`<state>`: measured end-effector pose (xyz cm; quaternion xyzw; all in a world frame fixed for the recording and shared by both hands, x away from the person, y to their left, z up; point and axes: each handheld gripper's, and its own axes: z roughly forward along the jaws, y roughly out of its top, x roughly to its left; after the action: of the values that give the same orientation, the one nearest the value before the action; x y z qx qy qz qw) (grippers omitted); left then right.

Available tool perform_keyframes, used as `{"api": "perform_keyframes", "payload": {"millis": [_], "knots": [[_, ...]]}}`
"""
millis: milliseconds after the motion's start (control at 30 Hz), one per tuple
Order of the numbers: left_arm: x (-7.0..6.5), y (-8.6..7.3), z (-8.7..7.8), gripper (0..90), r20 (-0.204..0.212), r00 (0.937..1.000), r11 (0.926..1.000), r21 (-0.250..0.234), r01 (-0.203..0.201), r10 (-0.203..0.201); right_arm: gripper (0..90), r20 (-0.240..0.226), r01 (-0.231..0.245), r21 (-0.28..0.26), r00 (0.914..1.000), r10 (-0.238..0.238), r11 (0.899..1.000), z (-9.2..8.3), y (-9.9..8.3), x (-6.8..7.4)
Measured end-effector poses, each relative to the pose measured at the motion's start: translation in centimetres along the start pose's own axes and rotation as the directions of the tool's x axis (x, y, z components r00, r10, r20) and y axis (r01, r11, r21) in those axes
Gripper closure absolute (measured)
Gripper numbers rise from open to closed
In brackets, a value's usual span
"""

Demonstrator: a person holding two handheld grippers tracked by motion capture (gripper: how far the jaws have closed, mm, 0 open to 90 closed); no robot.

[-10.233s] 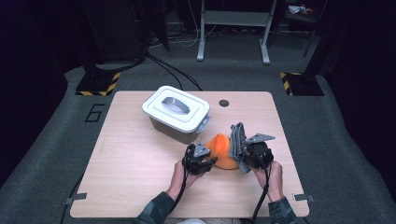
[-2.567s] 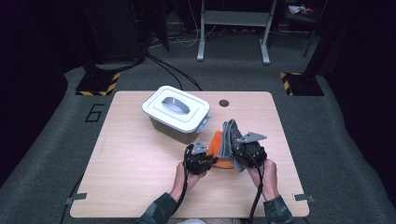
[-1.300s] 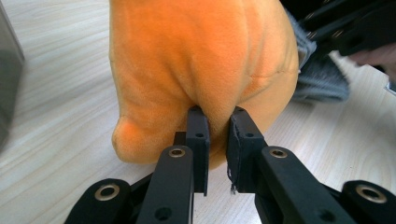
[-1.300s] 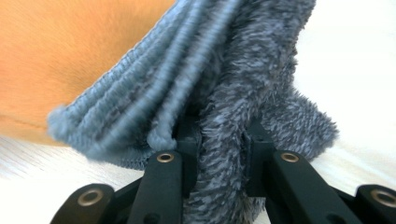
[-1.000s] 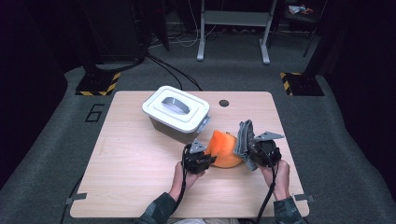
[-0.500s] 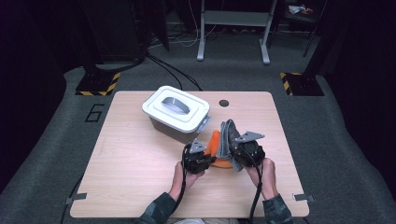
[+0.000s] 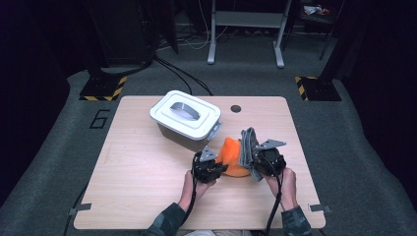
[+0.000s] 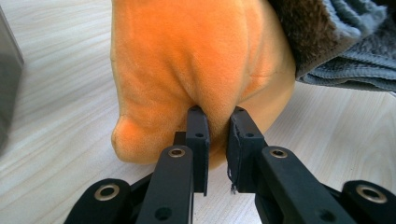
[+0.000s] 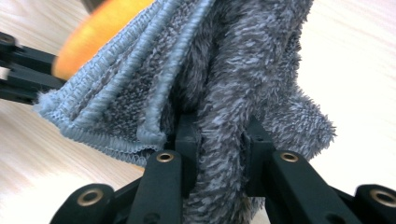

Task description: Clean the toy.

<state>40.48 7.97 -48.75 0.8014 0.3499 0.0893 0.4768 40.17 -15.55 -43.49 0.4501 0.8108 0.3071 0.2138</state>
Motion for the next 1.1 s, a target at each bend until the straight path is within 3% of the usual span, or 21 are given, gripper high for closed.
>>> {"api": "perform_keyframes", "payload": {"millis": [300,500,767,933,1100], "knots": [[0.2,-0.2,0.0,80.2,-0.002,1.0000,1.0000,-0.003,-0.006,0.006,73.1,0.033,-0.057,0.039,0.9979,0.056,0.998,1.2,-1.6,-1.5],[0.2,-0.1,0.0,80.3,-0.001,1.0000,1.0000,-0.002,0.003,-0.003,73.1,0.055,-0.081,0.104,0.9956,0.075,0.991,2.6,-2.8,-2.3],[0.2,-0.1,0.0,80.3,-0.003,1.0000,1.0000,-0.005,0.004,-0.004,73.1,0.023,-0.122,0.158,0.9925,0.120,0.980,4.6,-4.1,-3.1],[0.2,0.0,0.0,80.2,-0.008,1.0000,1.0000,-0.002,0.002,-0.002,73.1,0.042,-0.120,0.146,0.9925,0.115,0.982,3.7,-3.8,-3.4],[0.2,-0.1,0.0,80.2,-0.008,1.0000,1.0000,-0.006,0.006,-0.006,73.1,0.061,-0.115,0.093,0.9921,0.110,0.989,1.6,-3.1,-3.5]]}}
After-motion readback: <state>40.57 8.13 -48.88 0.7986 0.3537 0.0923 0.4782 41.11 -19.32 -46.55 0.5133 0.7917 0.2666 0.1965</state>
